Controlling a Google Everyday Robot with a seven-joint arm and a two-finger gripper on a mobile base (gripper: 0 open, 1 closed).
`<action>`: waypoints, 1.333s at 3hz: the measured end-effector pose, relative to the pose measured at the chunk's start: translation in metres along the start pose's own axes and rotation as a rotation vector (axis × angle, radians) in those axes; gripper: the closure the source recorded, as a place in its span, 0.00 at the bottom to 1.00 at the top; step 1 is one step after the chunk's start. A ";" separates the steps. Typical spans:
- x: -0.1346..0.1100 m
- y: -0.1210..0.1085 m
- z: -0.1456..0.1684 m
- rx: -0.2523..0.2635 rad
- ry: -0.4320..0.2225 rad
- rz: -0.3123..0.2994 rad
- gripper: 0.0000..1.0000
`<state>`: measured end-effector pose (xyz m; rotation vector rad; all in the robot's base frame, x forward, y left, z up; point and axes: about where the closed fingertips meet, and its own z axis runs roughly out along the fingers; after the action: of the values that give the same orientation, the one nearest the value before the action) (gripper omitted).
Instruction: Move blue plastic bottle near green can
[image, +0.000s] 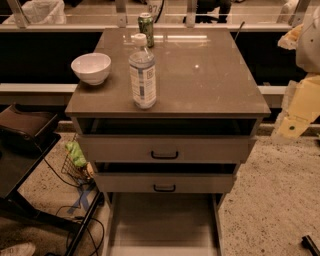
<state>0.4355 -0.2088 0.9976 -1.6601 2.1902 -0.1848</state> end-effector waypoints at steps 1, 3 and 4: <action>0.000 0.000 0.000 0.000 0.000 0.000 0.00; -0.019 -0.029 0.038 0.048 -0.252 0.036 0.00; -0.024 -0.038 0.063 0.085 -0.439 0.093 0.00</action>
Offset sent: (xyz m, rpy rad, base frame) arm 0.0791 0.0217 -0.0217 0.3902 -0.2046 0.0635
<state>0.4991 -0.1888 0.9578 -1.3920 1.8919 0.1033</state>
